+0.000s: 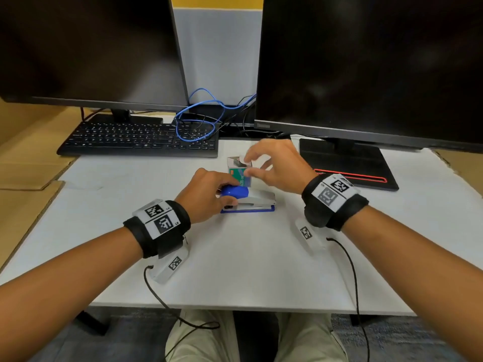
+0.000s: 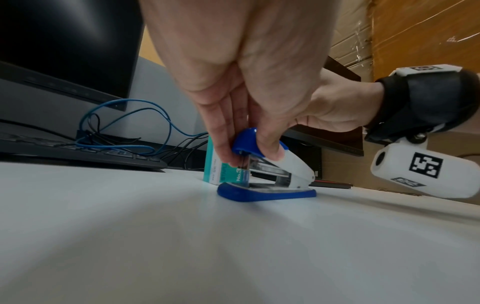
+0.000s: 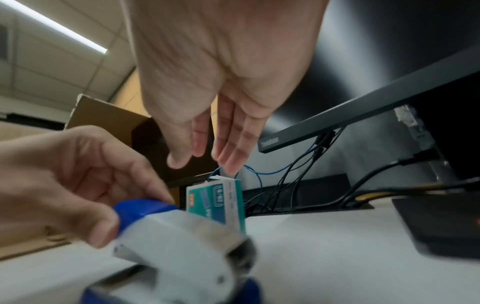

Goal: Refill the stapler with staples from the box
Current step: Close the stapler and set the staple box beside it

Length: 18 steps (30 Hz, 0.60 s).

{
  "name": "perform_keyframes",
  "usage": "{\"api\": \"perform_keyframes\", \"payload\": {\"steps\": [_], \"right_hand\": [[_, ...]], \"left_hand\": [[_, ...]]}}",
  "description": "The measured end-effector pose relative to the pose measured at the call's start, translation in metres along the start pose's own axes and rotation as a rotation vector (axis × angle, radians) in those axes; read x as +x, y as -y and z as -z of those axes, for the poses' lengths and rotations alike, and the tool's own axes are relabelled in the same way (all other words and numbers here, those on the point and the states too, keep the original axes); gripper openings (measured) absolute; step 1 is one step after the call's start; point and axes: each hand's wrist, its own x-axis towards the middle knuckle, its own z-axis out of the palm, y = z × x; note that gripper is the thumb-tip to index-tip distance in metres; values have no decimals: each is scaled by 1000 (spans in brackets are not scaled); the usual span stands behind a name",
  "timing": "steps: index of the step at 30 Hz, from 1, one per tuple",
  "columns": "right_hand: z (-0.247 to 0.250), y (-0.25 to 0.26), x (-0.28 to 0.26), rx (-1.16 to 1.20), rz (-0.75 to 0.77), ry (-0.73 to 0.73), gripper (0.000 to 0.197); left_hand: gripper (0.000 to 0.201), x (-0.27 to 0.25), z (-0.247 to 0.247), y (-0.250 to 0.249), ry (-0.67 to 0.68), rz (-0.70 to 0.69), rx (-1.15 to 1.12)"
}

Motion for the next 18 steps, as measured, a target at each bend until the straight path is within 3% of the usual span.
{"api": "perform_keyframes", "payload": {"steps": [7,18], "right_hand": [[-17,-13,33,-195,-92,159,30],[-20,-17,52,-205,-179,99,31]], "left_hand": [[38,7,7,10,-22,17,36],[38,31,14,21,-49,54,100]]}}
